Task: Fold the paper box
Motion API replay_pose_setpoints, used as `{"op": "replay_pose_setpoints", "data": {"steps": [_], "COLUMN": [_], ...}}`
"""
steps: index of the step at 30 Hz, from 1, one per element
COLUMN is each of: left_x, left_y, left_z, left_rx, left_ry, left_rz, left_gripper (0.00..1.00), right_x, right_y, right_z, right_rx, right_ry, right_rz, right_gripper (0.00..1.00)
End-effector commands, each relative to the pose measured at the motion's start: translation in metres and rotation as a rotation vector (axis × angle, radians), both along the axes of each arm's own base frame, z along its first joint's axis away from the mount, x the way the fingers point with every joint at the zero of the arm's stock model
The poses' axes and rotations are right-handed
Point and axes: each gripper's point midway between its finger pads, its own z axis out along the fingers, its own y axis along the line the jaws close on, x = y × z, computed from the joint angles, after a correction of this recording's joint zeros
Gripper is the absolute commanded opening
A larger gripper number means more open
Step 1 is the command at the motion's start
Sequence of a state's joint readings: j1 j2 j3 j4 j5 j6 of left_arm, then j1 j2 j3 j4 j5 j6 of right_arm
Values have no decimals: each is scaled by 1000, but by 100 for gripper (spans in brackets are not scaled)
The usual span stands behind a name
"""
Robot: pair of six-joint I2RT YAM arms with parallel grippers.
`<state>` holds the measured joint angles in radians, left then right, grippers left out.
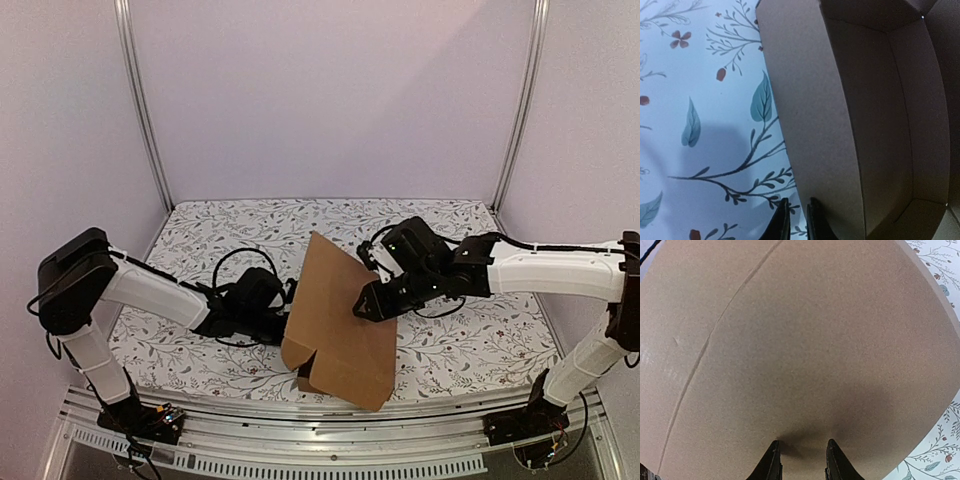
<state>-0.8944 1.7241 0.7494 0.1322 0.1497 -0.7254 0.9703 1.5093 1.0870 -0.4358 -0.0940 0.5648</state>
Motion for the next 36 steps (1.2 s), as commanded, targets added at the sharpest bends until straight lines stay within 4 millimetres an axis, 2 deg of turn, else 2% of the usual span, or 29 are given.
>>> {"op": "replay_pose_setpoints", "data": {"steps": [1,6,9,14,18,23,28,32,34,36], "left_x": [-7,-10,-10,-13,-13,-14,-9,1,9,20], "left_y": [-13,-7,4,31,54,100,132,136,129,122], "left_z": [15,18,17,14,19,25,54,88,103,116], "left_rx": [-88,-103,-82,2,73,208,267,246,203,158], "left_ry": [-29,-46,-57,-84,-120,-182,-278,-359,-386,-398], "left_rz": [28,67,99,143,182,257,320,311,270,237], "left_gripper": [12,13,16,22,24,29,32,35,37,37], "right_x": [-5,-9,-12,-14,-17,-21,-23,-23,-22,-21], "right_y": [12,13,10,3,-3,-8,-14,-17,-17,-20], "right_z": [-14,-47,-64,-76,-83,-85,-82,-73,-62,-43], "right_rx": [-55,-143,-187,-243,-275,-308,-343,-361,-358,-342], "right_ry": [22,69,89,93,90,79,65,36,1,-39], "right_rz": [96,155,180,217,241,288,339,375,382,380], "right_gripper": [30,29,28,28,28,28,28,27,27,28]}}
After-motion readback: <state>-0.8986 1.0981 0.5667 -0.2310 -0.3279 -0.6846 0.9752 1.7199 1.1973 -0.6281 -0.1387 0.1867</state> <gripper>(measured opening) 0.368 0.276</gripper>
